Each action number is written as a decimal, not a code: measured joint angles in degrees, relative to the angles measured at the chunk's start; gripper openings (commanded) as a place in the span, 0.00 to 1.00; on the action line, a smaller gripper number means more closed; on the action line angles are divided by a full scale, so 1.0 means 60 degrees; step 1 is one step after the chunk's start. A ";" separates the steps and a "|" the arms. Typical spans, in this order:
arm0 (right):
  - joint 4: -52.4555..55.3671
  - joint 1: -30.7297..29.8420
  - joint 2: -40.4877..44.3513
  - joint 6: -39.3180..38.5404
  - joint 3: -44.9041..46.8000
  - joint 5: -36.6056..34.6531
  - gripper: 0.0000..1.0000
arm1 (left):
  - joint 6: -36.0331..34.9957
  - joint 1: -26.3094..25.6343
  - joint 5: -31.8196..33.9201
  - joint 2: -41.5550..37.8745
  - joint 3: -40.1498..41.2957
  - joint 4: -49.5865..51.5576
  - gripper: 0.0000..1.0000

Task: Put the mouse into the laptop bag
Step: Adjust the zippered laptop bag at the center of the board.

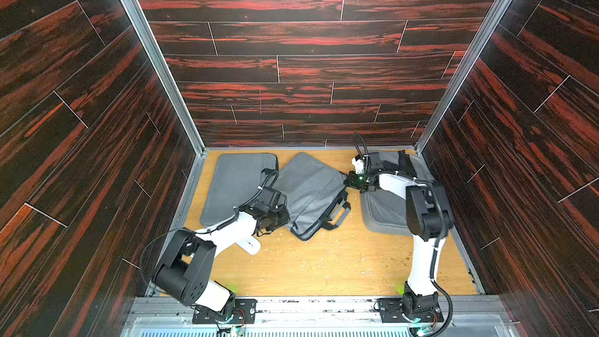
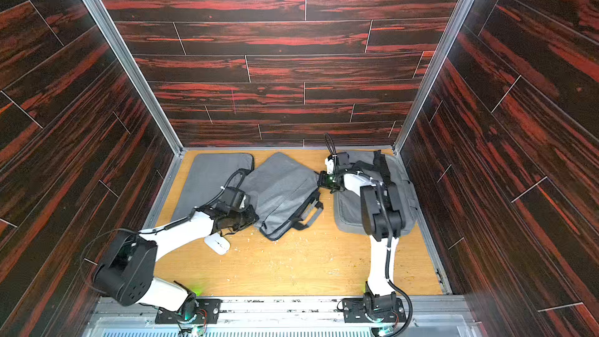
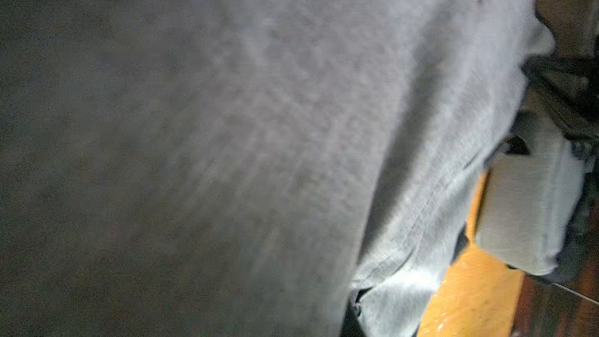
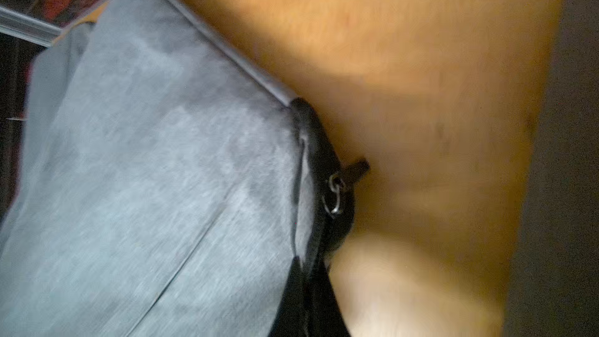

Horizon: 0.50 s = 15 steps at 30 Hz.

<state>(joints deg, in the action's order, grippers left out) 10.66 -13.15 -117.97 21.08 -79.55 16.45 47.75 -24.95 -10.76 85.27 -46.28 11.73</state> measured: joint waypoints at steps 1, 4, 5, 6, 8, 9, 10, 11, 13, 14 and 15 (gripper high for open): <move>-0.0015 -0.0047 0.0109 0.0069 0.0127 0.0051 0.00 | -0.0087 0.0113 0.0011 -0.0040 -0.0025 0.0142 0.07; -0.0189 -0.0335 0.0448 0.0346 0.0572 0.0033 0.00 | -0.0419 0.0641 0.0033 -0.0062 -0.0120 0.0532 0.06; -0.0266 -0.0474 0.0590 0.0444 0.0743 -0.0044 0.00 | -0.0528 0.0856 0.0044 -0.0055 -0.0189 0.0696 0.06; -0.0328 -0.0616 0.0743 0.0539 0.0914 -0.0142 0.00 | -0.0619 0.1035 0.0062 -0.0033 -0.0262 0.0805 0.05; -0.0441 -0.0965 0.1133 0.0783 0.1337 -0.0448 0.00 | -0.0801 0.1450 0.0124 0.0109 -0.0510 0.1133 0.05; -0.0481 -0.1122 0.1322 0.0871 0.1515 -0.0627 0.00 | -0.0863 0.1625 0.0146 0.0226 -0.0641 0.1253 0.04; -0.0506 -0.1326 0.1566 0.0991 0.1741 -0.0871 0.00 | -0.0936 0.1792 0.0160 0.0379 -0.0801 0.1341 0.04; -0.0506 -0.1530 0.1792 0.1107 0.1945 -0.1126 0.00 | -0.1002 0.1945 0.0157 0.0557 -0.0969 0.1395 0.04; -0.0525 -0.1923 0.2259 0.1373 0.2339 -0.1621 0.00 | -0.1129 0.2204 0.0153 0.0903 -0.1330 0.1461 0.04; -0.0528 -0.2120 0.2481 0.1508 0.2535 -0.1854 0.00 | -0.1209 0.2324 0.0157 0.1126 -0.1603 0.1552 0.04; -0.0525 -0.2320 0.2681 0.1643 0.2721 -0.2076 0.00 | -0.1293 0.2412 0.0153 0.1362 -0.1872 0.1592 0.04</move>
<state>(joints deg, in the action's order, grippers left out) 7.51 -27.07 -101.89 30.94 -63.22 3.99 39.99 -10.48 -9.85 93.45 -57.52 21.28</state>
